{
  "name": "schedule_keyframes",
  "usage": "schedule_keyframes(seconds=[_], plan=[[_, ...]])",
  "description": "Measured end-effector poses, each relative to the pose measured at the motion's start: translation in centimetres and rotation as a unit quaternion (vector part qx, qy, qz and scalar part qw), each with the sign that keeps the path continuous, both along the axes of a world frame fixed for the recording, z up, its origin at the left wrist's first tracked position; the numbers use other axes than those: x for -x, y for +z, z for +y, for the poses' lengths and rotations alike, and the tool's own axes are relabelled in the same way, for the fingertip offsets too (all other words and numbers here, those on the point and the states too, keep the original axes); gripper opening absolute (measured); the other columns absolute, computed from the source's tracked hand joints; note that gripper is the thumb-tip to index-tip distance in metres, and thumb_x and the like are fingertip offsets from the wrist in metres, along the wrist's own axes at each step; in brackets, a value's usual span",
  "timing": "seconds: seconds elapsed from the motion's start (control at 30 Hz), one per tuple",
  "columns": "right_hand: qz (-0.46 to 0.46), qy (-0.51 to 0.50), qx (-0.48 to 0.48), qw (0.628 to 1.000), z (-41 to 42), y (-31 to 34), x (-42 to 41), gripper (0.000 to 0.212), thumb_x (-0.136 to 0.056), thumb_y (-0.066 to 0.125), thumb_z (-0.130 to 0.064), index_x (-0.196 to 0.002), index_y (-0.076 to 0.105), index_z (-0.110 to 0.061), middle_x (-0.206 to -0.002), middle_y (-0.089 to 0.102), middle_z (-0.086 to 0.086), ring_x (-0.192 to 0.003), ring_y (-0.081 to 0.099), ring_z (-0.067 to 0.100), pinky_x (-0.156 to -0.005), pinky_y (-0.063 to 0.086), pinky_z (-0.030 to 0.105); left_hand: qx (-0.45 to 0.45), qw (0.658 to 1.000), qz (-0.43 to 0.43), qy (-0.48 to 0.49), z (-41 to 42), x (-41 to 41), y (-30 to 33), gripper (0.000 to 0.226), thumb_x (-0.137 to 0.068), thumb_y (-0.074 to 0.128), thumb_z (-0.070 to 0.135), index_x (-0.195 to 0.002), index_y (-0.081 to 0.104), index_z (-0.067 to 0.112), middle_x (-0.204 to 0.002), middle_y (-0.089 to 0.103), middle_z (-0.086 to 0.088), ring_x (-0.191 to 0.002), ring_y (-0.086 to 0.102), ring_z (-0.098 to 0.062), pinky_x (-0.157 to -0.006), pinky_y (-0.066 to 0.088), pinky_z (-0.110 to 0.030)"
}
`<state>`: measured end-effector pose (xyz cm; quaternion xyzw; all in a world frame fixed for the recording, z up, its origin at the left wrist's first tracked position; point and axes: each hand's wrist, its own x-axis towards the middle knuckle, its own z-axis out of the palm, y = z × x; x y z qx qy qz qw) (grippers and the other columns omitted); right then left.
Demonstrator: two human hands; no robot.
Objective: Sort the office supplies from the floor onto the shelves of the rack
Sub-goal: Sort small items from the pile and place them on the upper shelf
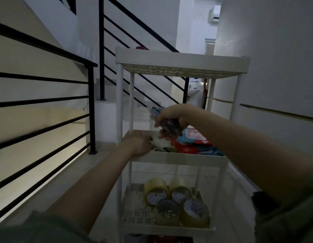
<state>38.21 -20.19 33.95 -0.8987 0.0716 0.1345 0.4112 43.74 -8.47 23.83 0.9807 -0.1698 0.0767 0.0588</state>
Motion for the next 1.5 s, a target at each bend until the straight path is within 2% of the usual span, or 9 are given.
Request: schedule_keyframes(seconds=[0.1, 0.23, 0.33, 0.5, 0.77, 1.0, 1.13, 1.4, 1.5], plan=[[0.017, -0.007, 0.096, 0.995, 0.7, -1.0, -0.6, 0.012, -0.095, 0.050, -0.011, -0.092, 0.045, 0.000, -0.077, 0.051, 0.013, -0.063, 0.055, 0.023, -0.082, 0.049, 0.036, -0.008, 1.000, -0.022, 0.009, -0.4, 0.0, 0.4, 0.057, -0.088, 0.041, 0.058, -0.130, 0.051, 0.021, -0.131, 0.049, -0.013, -0.122, 0.043, -0.029, -0.097, 0.038, -0.037], [0.034, -0.008, 0.172, 0.985, 0.9, -2.4, -1.4, 0.014, -0.098, 0.045, -0.011, -0.101, 0.041, 0.001, -0.072, 0.045, 0.015, -0.059, 0.048, 0.023, -0.058, 0.046, 0.033, 0.010, 0.998, 0.038, 0.041, -1.2, 0.4, 0.2, 0.064, -0.085, 0.039, 0.063, -0.134, 0.046, 0.023, -0.135, 0.051, -0.009, -0.121, 0.048, -0.027, -0.102, 0.040, -0.041], [0.026, 0.010, 0.236, 0.971, 1.2, -3.2, -1.7, 0.017, -0.098, 0.045, -0.014, -0.085, 0.047, -0.002, -0.070, 0.046, 0.014, -0.059, 0.046, 0.022, -0.064, 0.045, 0.033, 0.026, 0.993, 0.100, 0.064, -1.5, 1.1, 0.5, 0.060, -0.093, 0.035, 0.048, -0.143, 0.033, 0.015, -0.143, 0.041, -0.014, -0.128, 0.041, -0.030, -0.108, 0.035, -0.041], [-0.036, 0.057, 0.318, 0.946, 2.4, -4.8, -2.1, 0.041, -0.100, 0.038, -0.022, -0.135, 0.041, 0.000, -0.134, 0.048, 0.021, -0.111, 0.054, 0.031, -0.097, 0.043, 0.037, 0.058, 0.996, 0.063, 0.022, -1.5, 2.9, 0.9, 0.042, -0.100, 0.032, 0.022, -0.137, 0.041, 0.005, -0.138, 0.046, -0.018, -0.123, 0.047, -0.030, -0.099, 0.039, -0.033], [-0.110, 0.051, 0.519, 0.846, 2.0, -5.3, -2.2, 0.040, -0.099, 0.040, -0.024, -0.133, 0.042, -0.005, -0.133, 0.048, 0.016, -0.120, 0.049, 0.033, -0.098, 0.045, 0.042, 0.081, 0.995, 0.052, -0.036, -1.1, 2.5, -0.2, 0.032, -0.096, 0.036, 0.013, -0.116, 0.057, 0.001, -0.121, 0.059, -0.020, -0.108, 0.055, -0.032, -0.083, 0.044, -0.034], [-0.088, 0.122, 0.522, 0.839, 1.6, -5.6, -3.3, 0.048, -0.100, 0.033, -0.024, -0.145, 0.026, -0.008, -0.139, 0.042, 0.021, -0.126, 0.044, 0.034, -0.103, 0.039, 0.041, 0.093, 0.992, 0.089, -0.018, -1.1, 1.5, -0.6, 0.033, -0.094, 0.034, 0.013, -0.114, 0.057, -0.002, -0.121, 0.057, -0.022, -0.105, 0.054, -0.031, -0.083, 0.041, -0.032], [-0.088, 0.092, 0.515, 0.848, 1.4, -6.6, -5.0, 0.044, -0.100, 0.035, -0.026, -0.140, 0.037, -0.005, -0.137, 0.046, 0.017, -0.121, 0.049, 0.031, -0.099, 0.042, 0.038, 0.099, 0.990, 0.096, -0.018, -1.5, 1.8, -0.4, 0.034, -0.095, 0.033, 0.016, -0.110, 0.059, 0.001, -0.116, 0.061, -0.021, -0.095, 0.055, -0.030, -0.077, 0.040, -0.032], [-0.026, 0.067, 0.503, 0.861, 1.7, -6.5, -4.9, 0.059, -0.100, 0.034, -0.033, -0.148, 0.013, -0.007, -0.139, 0.041, 0.017, -0.123, 0.046, 0.031, -0.104, 0.038, 0.039, 0.060, 0.993, 0.102, 0.022, -2.2, 2.2, -0.2, 0.041, -0.097, 0.029, 0.026, -0.128, 0.051, 0.008, -0.132, 0.052, -0.016, -0.120, 0.047, -0.029, -0.102, 0.036, -0.034], [-0.028, 0.094, 0.520, 0.849, 2.1, -6.1, -4.8, 0.052, -0.101, 0.033, -0.029, -0.146, 0.022, -0.006, -0.142, 0.039, 0.017, -0.125, 0.045, 0.031, -0.104, 0.037, 0.038, 0.034, 0.994, 0.097, 0.027, -2.3, 1.4, -0.7, 0.048, -0.097, 0.026, 0.037, -0.136, 0.044, 0.016, -0.140, 0.046, -0.011, -0.126, 0.041, -0.030, -0.109, 0.034, -0.042]])
